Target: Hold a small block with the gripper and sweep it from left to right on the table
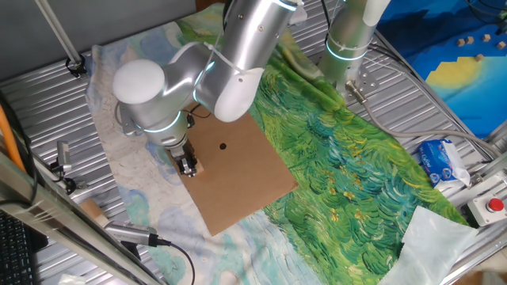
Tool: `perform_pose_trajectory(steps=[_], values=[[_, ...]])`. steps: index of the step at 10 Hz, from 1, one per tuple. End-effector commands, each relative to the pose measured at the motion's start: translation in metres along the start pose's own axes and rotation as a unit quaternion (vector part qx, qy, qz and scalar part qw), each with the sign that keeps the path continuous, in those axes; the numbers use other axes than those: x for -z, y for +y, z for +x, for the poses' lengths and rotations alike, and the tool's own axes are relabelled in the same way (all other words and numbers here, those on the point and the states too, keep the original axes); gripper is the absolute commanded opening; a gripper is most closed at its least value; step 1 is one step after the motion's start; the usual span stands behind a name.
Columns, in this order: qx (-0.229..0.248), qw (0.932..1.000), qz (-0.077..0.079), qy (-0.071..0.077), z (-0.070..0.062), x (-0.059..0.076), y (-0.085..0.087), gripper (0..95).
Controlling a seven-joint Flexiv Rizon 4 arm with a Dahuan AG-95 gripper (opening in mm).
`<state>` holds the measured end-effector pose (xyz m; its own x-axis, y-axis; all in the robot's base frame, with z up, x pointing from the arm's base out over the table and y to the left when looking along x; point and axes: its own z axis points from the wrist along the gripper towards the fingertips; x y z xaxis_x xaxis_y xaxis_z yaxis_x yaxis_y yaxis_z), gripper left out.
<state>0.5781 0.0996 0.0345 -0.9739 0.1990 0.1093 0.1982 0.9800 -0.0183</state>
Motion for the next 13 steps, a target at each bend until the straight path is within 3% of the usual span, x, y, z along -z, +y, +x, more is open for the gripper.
perform_pose_trajectory(steps=[1, 12, 13], values=[[0.002, 1.0, 0.0, -0.001, -0.0023, -0.0051, 0.0013, 0.0], [0.004, 1.0, 0.004, 0.0, -0.0024, -0.0052, 0.0014, 0.0], [0.01, 0.9999, 0.006, 0.0, -0.0025, -0.0052, 0.0014, 19.0]])
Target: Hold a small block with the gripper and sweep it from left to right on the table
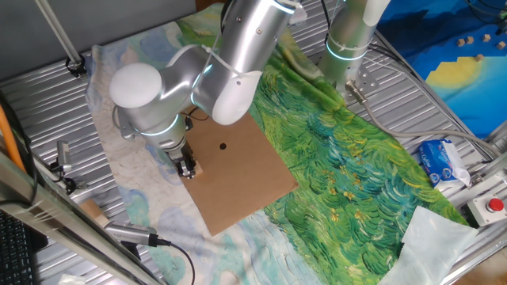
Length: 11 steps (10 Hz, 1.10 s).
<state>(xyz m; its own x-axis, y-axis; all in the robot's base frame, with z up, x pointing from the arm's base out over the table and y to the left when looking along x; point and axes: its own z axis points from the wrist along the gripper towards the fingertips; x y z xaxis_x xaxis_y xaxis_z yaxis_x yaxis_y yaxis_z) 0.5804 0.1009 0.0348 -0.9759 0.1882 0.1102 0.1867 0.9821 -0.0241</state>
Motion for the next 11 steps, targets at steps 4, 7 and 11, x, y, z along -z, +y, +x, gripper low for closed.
perform_pose_trajectory(steps=[4, 7, 11], values=[[0.016, 0.9999, 0.003, -0.005, -0.0007, -0.0067, -0.0003, 95.0], [0.016, 0.9998, 0.004, -0.007, -0.0009, -0.0073, -0.0003, 95.0], [0.024, 0.9984, 0.05, -0.014, 0.001, 0.0011, -0.0022, 76.0]])
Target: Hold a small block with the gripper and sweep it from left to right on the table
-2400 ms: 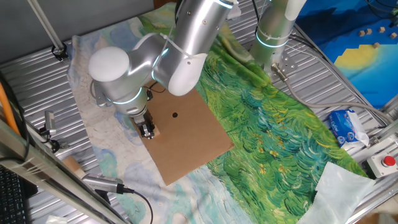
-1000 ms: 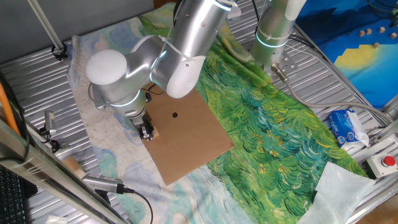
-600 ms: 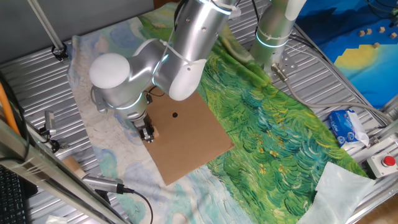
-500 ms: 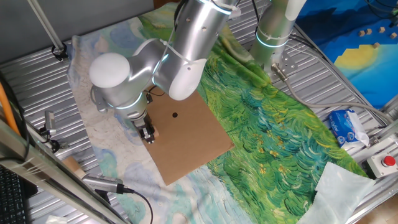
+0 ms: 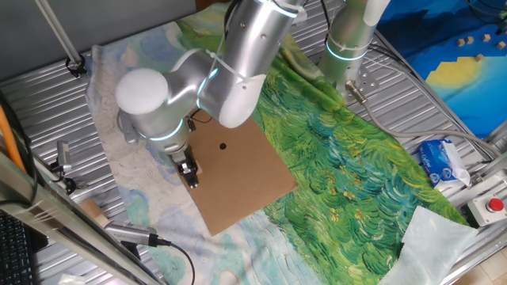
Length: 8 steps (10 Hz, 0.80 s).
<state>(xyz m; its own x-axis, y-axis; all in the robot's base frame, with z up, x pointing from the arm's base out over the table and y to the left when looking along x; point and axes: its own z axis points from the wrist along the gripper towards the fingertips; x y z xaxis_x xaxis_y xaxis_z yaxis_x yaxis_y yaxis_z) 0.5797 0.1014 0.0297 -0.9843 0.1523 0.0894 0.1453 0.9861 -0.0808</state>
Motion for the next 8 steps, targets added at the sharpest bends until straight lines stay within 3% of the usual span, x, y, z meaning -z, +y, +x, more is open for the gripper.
perform_pose_trajectory(steps=[1, 2, 3, 4, 8], values=[[0.006, 0.9997, 0.022, -0.001, 0.001, 0.009, -0.005, 57.0], [0.008, 0.9997, 0.022, -0.001, 0.0, 0.01, -0.009, 19.0], [0.006, 0.9998, 0.021, -0.002, 0.0, 0.011, -0.012, 19.0], [0.006, 0.9998, 0.02, -0.001, 0.0, 0.014, -0.017, 0.0], [0.015, 0.9999, 0.004, 0.003, -0.002, 0.021, -0.036, 0.0]])
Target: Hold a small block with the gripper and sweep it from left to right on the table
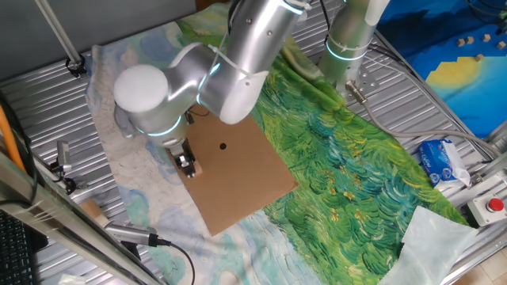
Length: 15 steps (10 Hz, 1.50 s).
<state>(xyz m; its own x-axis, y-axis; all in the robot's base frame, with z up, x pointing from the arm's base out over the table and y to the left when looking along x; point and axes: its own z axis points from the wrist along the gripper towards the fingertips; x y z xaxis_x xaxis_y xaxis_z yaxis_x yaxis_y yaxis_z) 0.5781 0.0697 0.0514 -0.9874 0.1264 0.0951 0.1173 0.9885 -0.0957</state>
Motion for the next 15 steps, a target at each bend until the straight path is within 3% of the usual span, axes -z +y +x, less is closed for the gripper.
perform_pose_trajectory(steps=[1, 7, 15], values=[[0.004, 1.0, -0.009, 0.002, -0.001, 0.002, -0.006, 0.0], [0.024, 0.9995, -0.018, 0.012, 0.0, 0.01, -0.029, 0.0], [0.028, 0.9993, -0.02, 0.012, 0.001, 0.011, -0.029, 0.0]])
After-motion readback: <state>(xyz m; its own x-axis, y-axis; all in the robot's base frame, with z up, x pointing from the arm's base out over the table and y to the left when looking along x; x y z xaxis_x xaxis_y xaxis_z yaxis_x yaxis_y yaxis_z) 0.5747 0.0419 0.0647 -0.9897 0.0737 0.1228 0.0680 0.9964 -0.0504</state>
